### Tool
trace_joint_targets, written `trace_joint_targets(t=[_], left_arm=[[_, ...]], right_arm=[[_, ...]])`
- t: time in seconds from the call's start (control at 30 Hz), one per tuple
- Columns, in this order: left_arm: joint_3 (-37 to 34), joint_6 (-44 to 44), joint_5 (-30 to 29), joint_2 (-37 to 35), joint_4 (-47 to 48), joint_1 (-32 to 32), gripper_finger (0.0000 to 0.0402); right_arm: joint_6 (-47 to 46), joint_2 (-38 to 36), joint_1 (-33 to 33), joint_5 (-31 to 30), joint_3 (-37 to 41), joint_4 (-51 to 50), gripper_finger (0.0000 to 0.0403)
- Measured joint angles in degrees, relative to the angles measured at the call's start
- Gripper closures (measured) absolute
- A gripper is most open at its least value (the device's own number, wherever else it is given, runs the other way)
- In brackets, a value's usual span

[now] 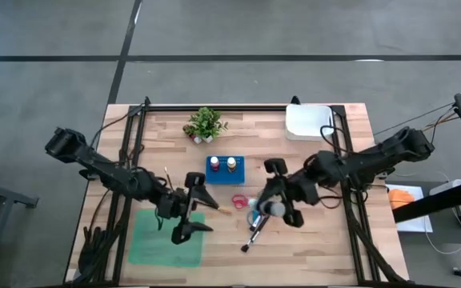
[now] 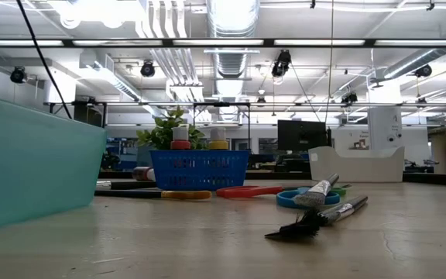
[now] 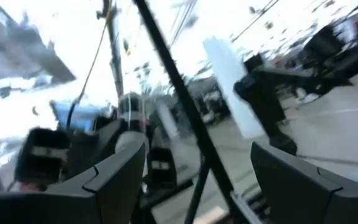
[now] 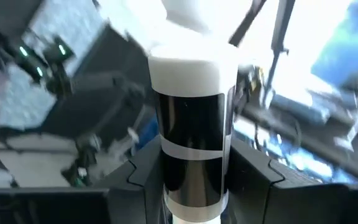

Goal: Pick & Place Paint Supplies
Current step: Put the grey paint into the blue bin

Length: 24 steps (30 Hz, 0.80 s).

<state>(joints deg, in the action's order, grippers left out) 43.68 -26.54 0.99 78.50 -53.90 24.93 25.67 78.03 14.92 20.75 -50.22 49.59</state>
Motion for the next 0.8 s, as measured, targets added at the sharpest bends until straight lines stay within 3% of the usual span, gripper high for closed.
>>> trace_joint_targets(t=[0.23, 0.43, 0.63, 0.8], left_arm=[[2.77, -15.03, 0.20, 11.14, -10.80, -0.18, 0.0099], [9.15, -29.23, -13.17, 19.85, -10.27, -0.18, 0.0099], [12.63, -31.99, -16.10, 22.07, -10.76, -0.03, 0.0101], [13.11, -29.09, -12.74, 22.01, -12.47, 0.62, 0.0128]], right_arm=[[0.19, 4.39, 2.18, 1.02, 1.25, 9.16, 0.0268], [-2.05, 8.62, 3.09, 2.45, -1.74, 10.23, 0.0268], [-3.62, 9.04, 3.95, 4.68, -2.36, 10.48, 0.0268], [-3.27, 9.09, 3.98, 4.92, -2.27, 10.55, 0.0268]])
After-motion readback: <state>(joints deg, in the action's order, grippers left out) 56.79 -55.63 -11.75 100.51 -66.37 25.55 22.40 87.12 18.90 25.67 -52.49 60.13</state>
